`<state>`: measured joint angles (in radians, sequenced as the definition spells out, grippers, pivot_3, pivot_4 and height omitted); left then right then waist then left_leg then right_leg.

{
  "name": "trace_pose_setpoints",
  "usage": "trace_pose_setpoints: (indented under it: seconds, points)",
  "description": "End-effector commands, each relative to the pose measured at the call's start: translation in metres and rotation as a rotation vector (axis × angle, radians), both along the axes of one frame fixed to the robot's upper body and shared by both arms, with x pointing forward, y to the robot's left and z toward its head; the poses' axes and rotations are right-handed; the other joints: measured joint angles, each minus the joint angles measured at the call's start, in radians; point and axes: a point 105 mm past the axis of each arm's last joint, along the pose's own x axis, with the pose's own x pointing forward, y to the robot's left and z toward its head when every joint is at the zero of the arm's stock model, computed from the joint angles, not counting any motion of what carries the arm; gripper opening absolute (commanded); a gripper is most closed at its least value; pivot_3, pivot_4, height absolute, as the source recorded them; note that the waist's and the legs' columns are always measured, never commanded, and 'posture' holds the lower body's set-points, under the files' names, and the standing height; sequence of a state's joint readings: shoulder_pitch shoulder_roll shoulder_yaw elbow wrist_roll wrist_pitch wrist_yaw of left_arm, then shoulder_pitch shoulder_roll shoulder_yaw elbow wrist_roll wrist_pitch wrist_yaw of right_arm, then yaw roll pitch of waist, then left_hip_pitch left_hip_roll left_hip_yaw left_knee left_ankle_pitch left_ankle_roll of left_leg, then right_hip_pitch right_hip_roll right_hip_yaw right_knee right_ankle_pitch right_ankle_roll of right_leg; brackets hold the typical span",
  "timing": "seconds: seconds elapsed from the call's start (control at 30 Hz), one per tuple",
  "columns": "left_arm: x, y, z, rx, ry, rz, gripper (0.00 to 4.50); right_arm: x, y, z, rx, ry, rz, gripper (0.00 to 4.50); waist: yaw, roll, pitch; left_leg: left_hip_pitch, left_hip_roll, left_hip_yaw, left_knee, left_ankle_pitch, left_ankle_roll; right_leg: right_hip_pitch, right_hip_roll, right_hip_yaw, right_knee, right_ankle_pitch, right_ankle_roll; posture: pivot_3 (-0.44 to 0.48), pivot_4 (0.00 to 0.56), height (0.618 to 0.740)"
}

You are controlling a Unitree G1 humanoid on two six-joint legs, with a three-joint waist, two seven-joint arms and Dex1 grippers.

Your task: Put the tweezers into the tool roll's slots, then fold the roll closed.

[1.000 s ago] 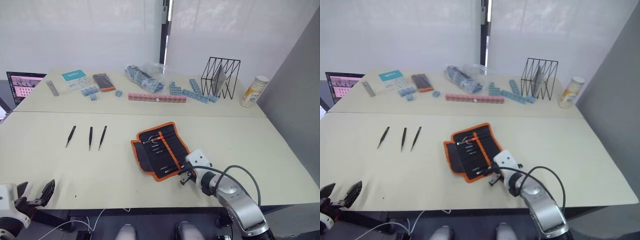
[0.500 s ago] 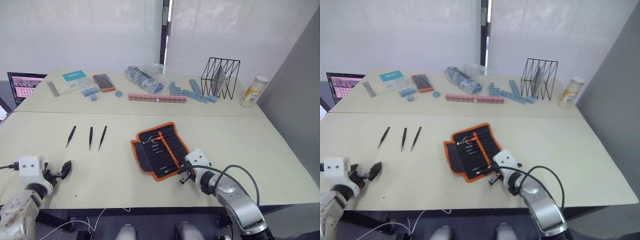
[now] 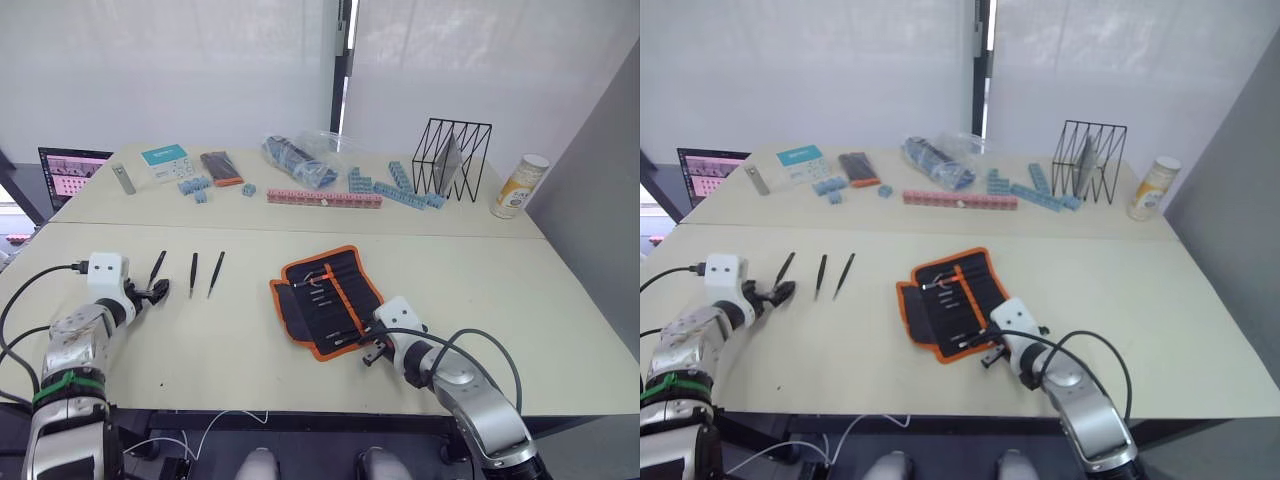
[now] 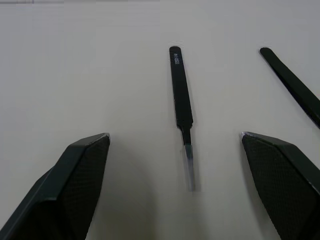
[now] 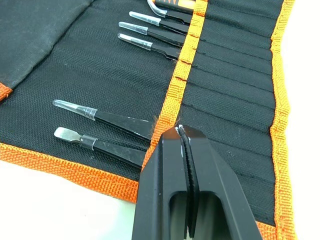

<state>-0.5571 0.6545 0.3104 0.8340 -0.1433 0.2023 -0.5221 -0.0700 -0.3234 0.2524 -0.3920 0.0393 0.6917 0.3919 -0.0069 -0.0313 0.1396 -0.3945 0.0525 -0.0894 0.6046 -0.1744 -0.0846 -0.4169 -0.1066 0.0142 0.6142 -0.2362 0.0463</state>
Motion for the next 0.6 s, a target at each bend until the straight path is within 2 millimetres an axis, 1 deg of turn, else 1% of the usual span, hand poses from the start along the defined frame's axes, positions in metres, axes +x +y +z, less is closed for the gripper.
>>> trace_pose_setpoints:
  seconds: [0.03, 0.13, 0.27, 0.43, 0.47, 0.5, 0.6]
  points:
    - [0.0017, -0.0145, -0.0266, 0.002, 0.094, -0.047, 4.47, -0.0146, 0.0081, -0.0309, -0.014, 0.146, 0.026, 0.00, 0.000, 0.001, -0.001, 0.000, 0.000, 0.000, 0.000, 0.000, 0.000, 0.000, 0.000, 0.000, 0.000, 0.000, 0.000, 0.000, 0.150, 0.737]
    - [0.0050, -0.0193, -0.0289, -0.008, 0.092, -0.060, 3.64, -0.0156, 0.0083, -0.0306, -0.012, 0.146, 0.023, 0.00, 0.001, 0.002, -0.002, 0.004, 0.000, 0.000, 0.000, 0.000, 0.000, 0.004, 0.000, 0.000, 0.000, 0.000, 0.000, 0.000, 0.150, 0.737]
    - [0.0076, -0.0222, -0.0299, -0.013, 0.085, -0.067, 2.28, -0.0173, 0.0073, -0.0309, -0.014, 0.148, 0.019, 0.00, -0.001, 0.007, -0.004, 0.006, 0.000, 0.000, 0.000, 0.000, 0.000, 0.007, -0.002, -0.001, -0.003, 0.000, 0.000, 0.000, 0.150, 0.737]
    - [0.0087, -0.0211, -0.0292, -0.018, 0.076, -0.056, 0.63, -0.0178, 0.0063, -0.0311, -0.016, 0.147, 0.014, 0.00, -0.006, 0.007, -0.003, 0.006, 0.000, 0.000, 0.000, 0.000, 0.000, 0.008, -0.003, -0.003, -0.003, 0.000, 0.001, 0.000, 0.150, 0.737]
    - [0.0088, -0.0200, -0.0283, -0.018, 0.071, -0.050, 0.48, -0.0181, 0.0062, -0.0313, -0.016, 0.146, 0.013, 0.00, -0.006, 0.007, -0.004, 0.006, -0.001, 0.000, -0.001, 0.000, 0.000, 0.008, -0.004, -0.003, -0.003, 0.000, 0.001, 0.000, 0.150, 0.737]
    - [0.0087, -0.0188, -0.0271, -0.017, 0.066, -0.046, 0.03, -0.0185, 0.0061, -0.0318, -0.015, 0.146, 0.013, 0.00, -0.006, 0.007, -0.004, 0.006, -0.001, 0.000, -0.002, 0.000, 0.000, 0.008, -0.004, -0.003, -0.003, 0.000, 0.001, 0.000, 0.150, 0.737]
    - [0.0084, -0.0135, -0.0204, -0.001, 0.034, -0.033, 0.03, -0.0202, 0.0064, -0.0347, -0.012, 0.146, 0.013, 0.00, -0.005, 0.006, -0.004, 0.007, -0.001, 0.000, -0.005, 0.000, 0.000, 0.008, -0.004, -0.003, -0.003, 0.000, 0.001, 0.000, 0.150, 0.737]
